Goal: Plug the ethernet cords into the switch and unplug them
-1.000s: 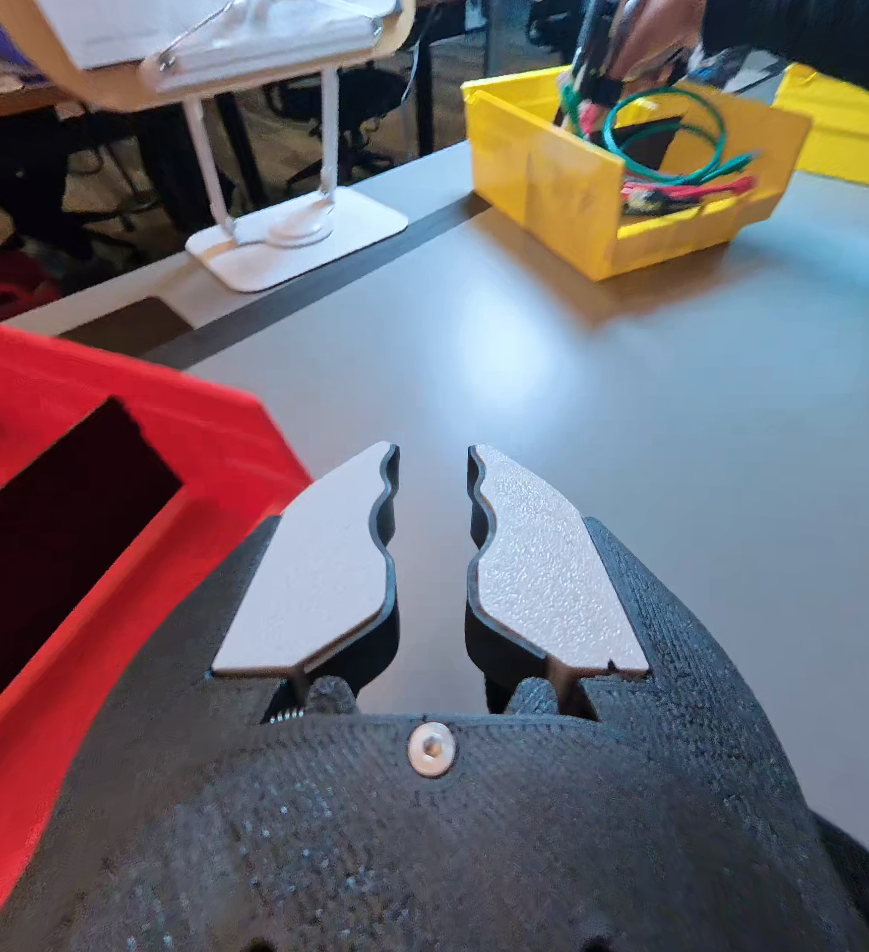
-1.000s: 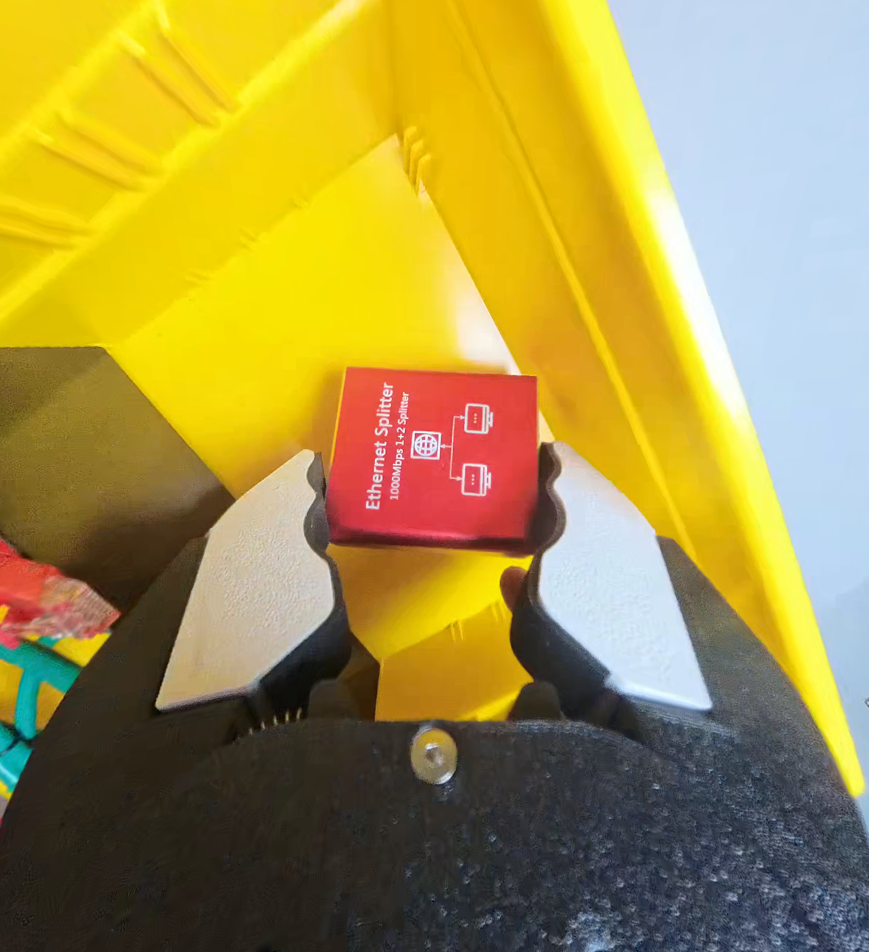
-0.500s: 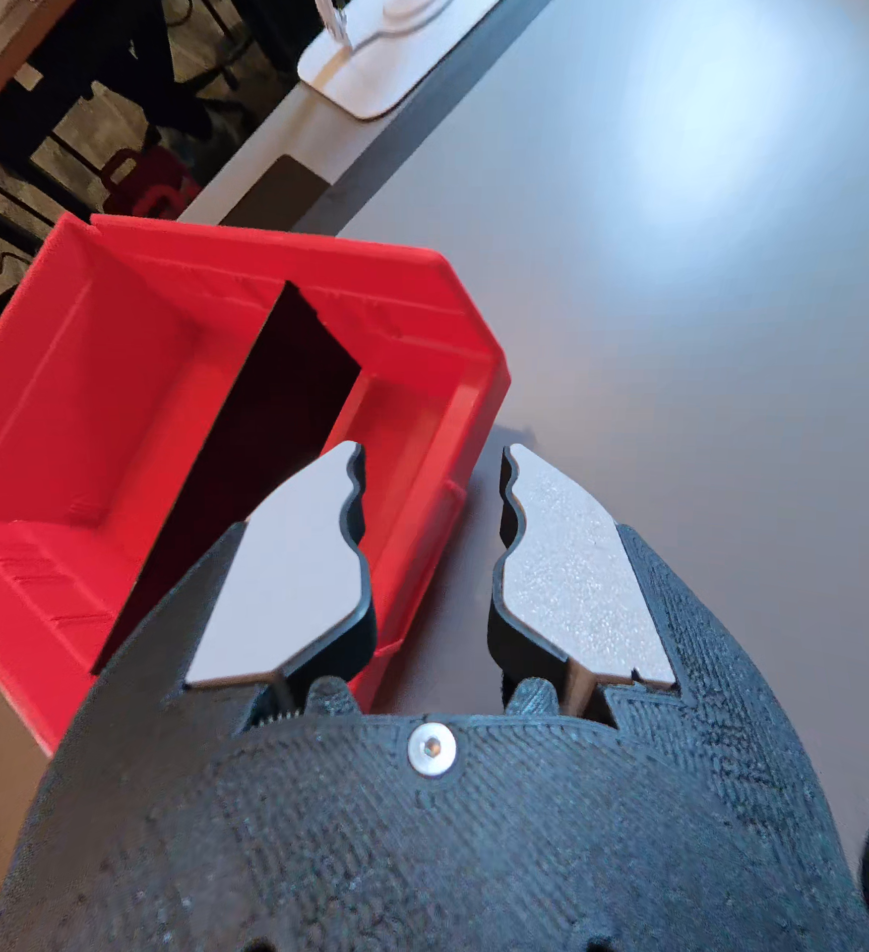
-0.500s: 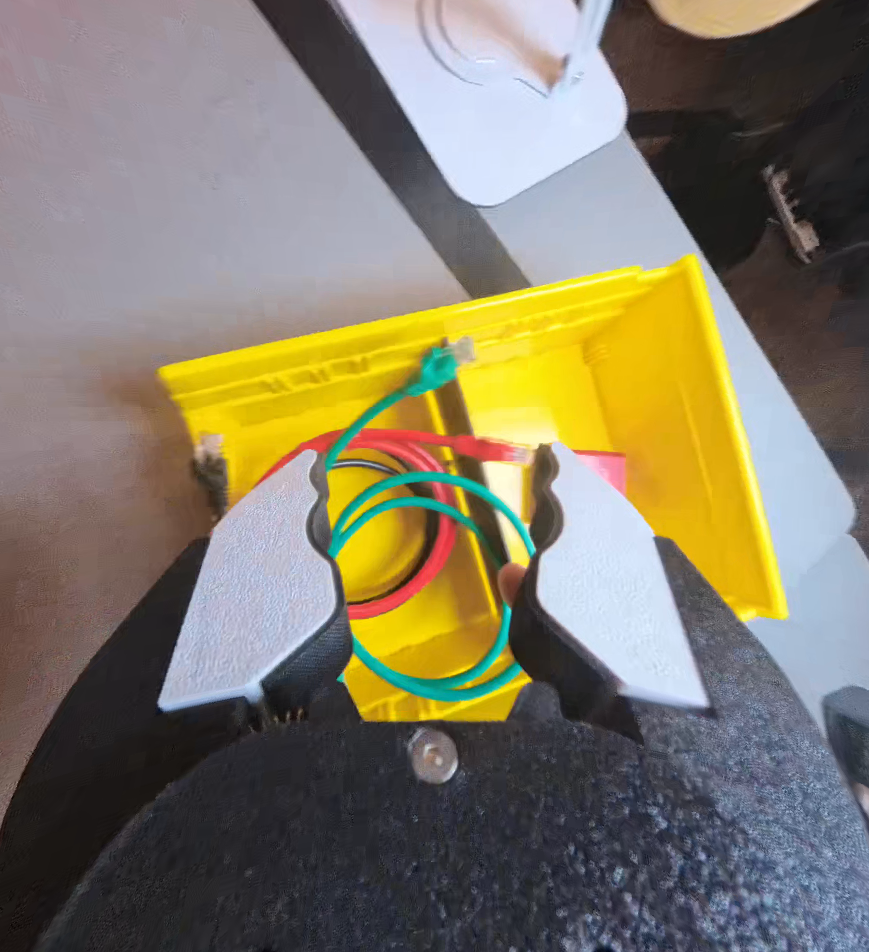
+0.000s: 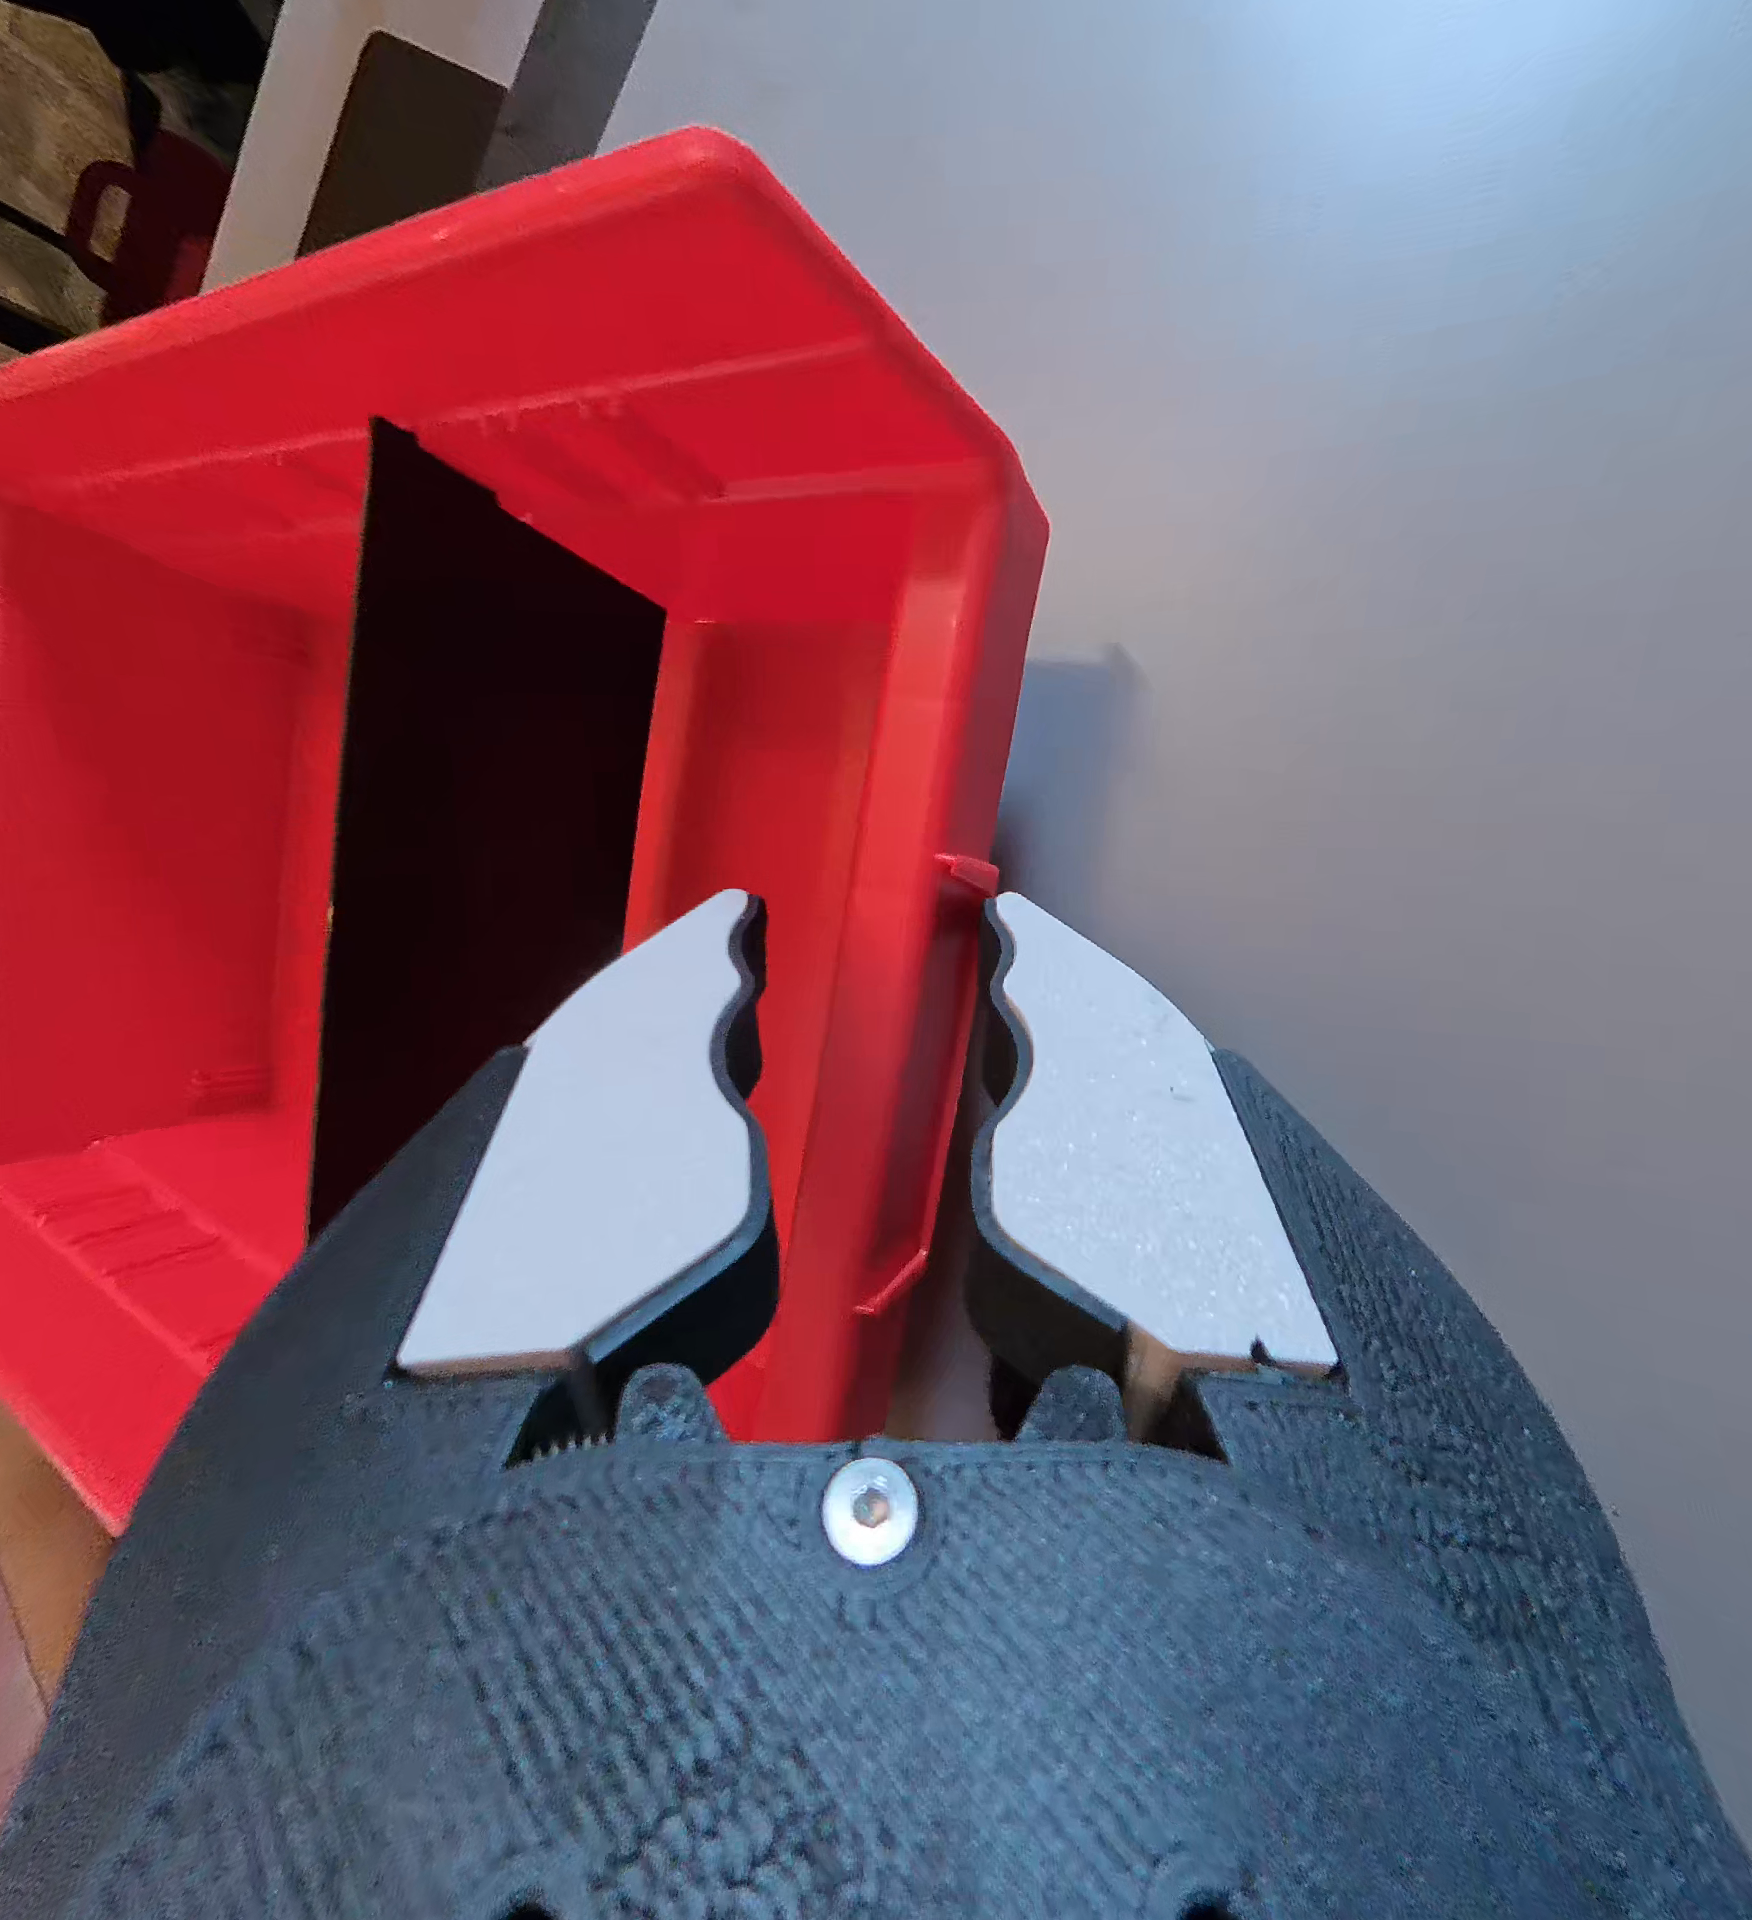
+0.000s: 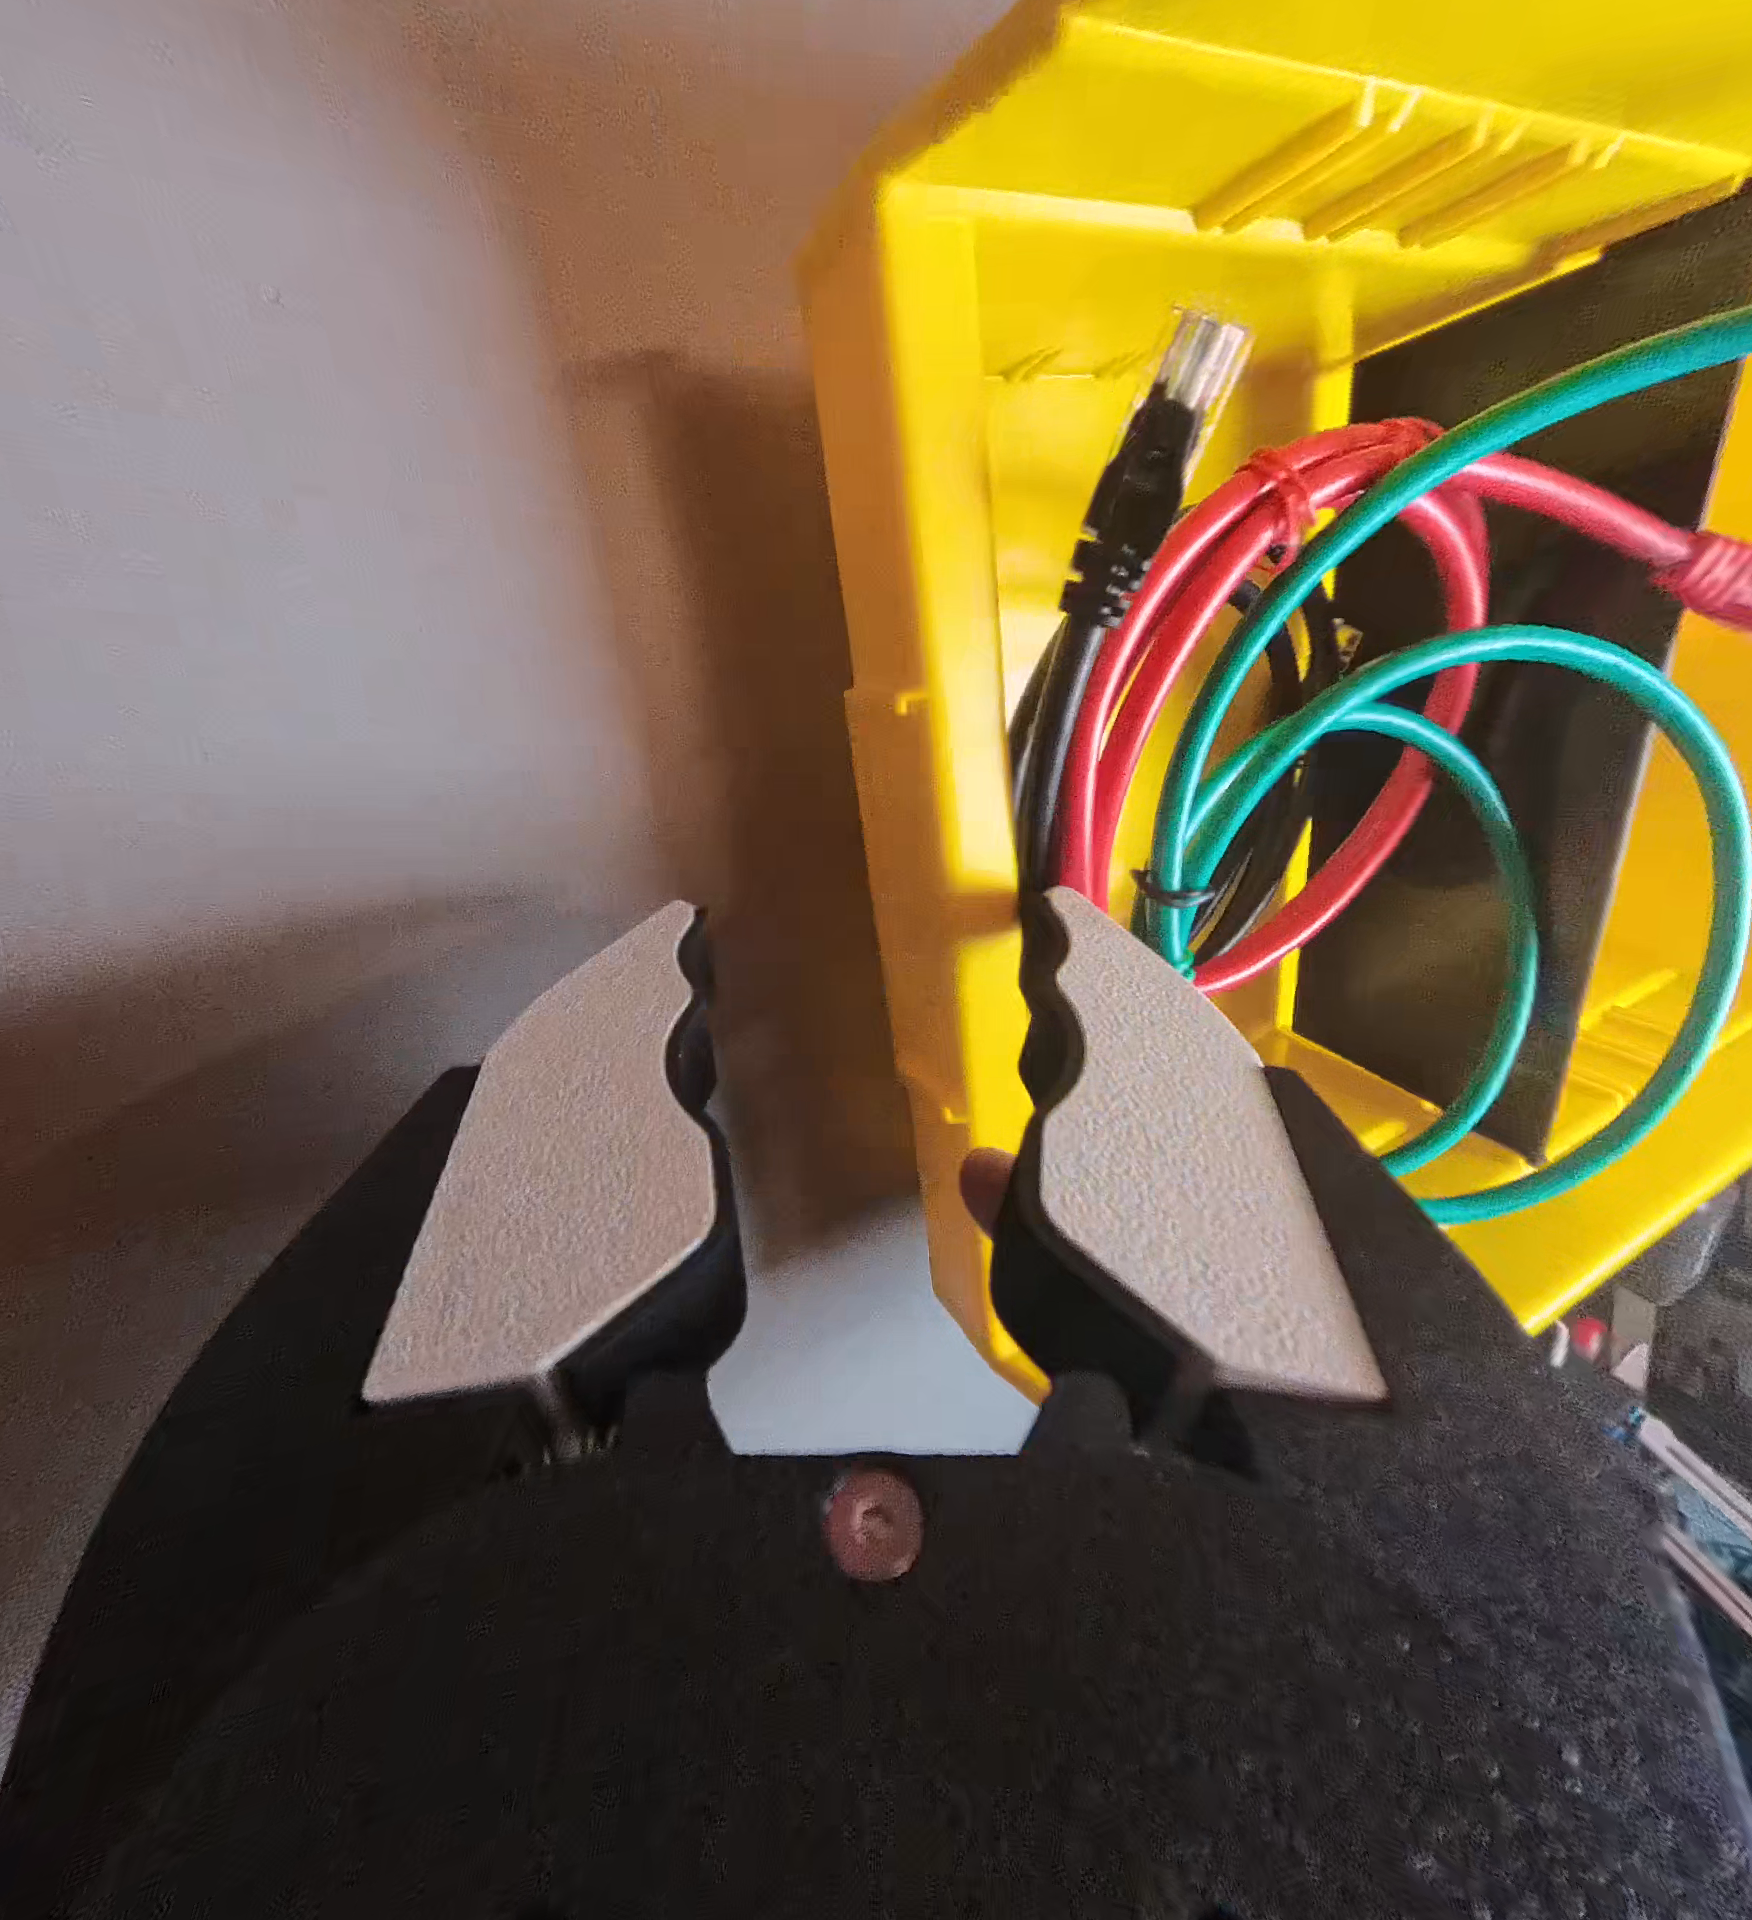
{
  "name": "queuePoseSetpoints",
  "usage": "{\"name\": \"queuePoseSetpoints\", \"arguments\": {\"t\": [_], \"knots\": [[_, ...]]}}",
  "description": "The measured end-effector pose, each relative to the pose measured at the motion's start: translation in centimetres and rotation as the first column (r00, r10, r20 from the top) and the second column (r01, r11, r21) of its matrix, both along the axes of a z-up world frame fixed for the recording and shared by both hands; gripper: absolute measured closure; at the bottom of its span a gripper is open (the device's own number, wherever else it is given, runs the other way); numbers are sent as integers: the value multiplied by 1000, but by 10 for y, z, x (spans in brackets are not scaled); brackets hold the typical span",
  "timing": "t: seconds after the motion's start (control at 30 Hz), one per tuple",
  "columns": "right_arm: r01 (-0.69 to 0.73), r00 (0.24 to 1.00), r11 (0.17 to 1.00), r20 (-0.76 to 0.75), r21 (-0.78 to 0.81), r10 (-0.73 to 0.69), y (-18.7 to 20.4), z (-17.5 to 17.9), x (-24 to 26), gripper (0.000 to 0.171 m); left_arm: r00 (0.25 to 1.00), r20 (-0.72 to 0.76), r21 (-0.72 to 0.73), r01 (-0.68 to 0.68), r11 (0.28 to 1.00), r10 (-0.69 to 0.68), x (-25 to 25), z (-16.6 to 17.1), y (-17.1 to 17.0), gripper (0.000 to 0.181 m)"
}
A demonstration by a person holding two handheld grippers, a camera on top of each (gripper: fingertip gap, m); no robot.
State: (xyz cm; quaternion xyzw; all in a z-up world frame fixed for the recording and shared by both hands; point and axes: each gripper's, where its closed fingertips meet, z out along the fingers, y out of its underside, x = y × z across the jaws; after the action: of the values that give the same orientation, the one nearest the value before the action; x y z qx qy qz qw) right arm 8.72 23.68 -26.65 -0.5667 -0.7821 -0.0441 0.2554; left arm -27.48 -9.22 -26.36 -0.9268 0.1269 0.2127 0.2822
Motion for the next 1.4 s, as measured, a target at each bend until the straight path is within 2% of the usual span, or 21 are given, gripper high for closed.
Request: {"name": "queuePoseSetpoints", "arguments": {"t": [0.1, 0.13, 0.2, 0.27, 0.33, 0.43, 0.53, 0.7, 0.77, 0.83, 0.93, 1.0, 1.1, 1.17, 1.27, 1.33, 1.4], "knots": [[-45, 996, 995, 75, 90, 38, 11, -7, -6, 112, 1000, 12, -39, 15, 999, -14, 2, -1, 1, 140], [-66, 992, 992, 117, 108, 53, 14, -11, -6, 116, 998, 53, -59, 23, 998, -20, 6, -4, 0, 133], [-110, 983, 984, 162, 138, 87, 16, -15, -10, 127, 994, 111, -107, 8, 994, 4, 8, -13, -2, 132], [-166, 973, 963, 194, 212, 125, 21, -13, -15, 139, 998, 59, -161, 3, 987, 7, 0, -24, -6, 139], [-191, 967, 956, 207, 224, 145, 22, -13, -15, 139, 1000, -13, -159, 13, 987, -15, -6, -27, -4, 150], [-216, 966, 957, 185, 194, 180, 16, -13, -12, 139, 998, -32, -131, 53, 990, -58, 3, -25, 6, 152], [-257, 959, 948, 170, 188, 226, -4, -13, -1, 139, 990, -71, -127, 108, 986, -118, 25, -24, 17, 152], [-326, 944, 923, 131, 206, 304, -56, -13, 24, 139, 944, -80, -105, 312, 944, -320, 99, -22, 50, 152], [-341, 940, 918, 77, 203, 333, -80, -13, 32, 139, 909, -91, -101, 397, 912, -406, 132, -23, 69, 152], [-320, 942, 932, -50, 168, 332, -107, -8, 35, 138, 868, -103, -84, 479, 874, -486, 163, -21, 90, 151], [-240, 915, 971, -334, 0, 227, -146, 18, 38, 117, 829, -85, -20, 554, 832, -553, 197, -17, 119, 149], [-194, 851, 972, -516, -129, 101, -160, 43, 50, 116, 863, -27, 65, 505, 861, -505, 205, -5, 130, 142], [-44, 707, 969, -693, -242, -141, -139, 71, 88, 119, 866, 154, 315, 413, 855, -475, 235, 35, 126, 148], [79, 578, 943, -756, -324, -308, -112, 75, 120, 121, 826, 306, 421, 329, 845, -474, 262, 53, 115, 145], [184, 412, 862, -760, -472, -503, -76, 62, 145, 120, 724, 508, 494, 199, 847, -466, 308, 58, 108, 140], [222, 381, 844, -753, -489, -537, -61, 50, 144, 116, 704, 559, 505, 130, 853, -438, 330, 52, 115, 136], [229, 373, 833, -745, -504, -553, -53, 42, 134, 115, 728, 572, 494, 61, 867, -377, 339, 41, 128, 130]]}}
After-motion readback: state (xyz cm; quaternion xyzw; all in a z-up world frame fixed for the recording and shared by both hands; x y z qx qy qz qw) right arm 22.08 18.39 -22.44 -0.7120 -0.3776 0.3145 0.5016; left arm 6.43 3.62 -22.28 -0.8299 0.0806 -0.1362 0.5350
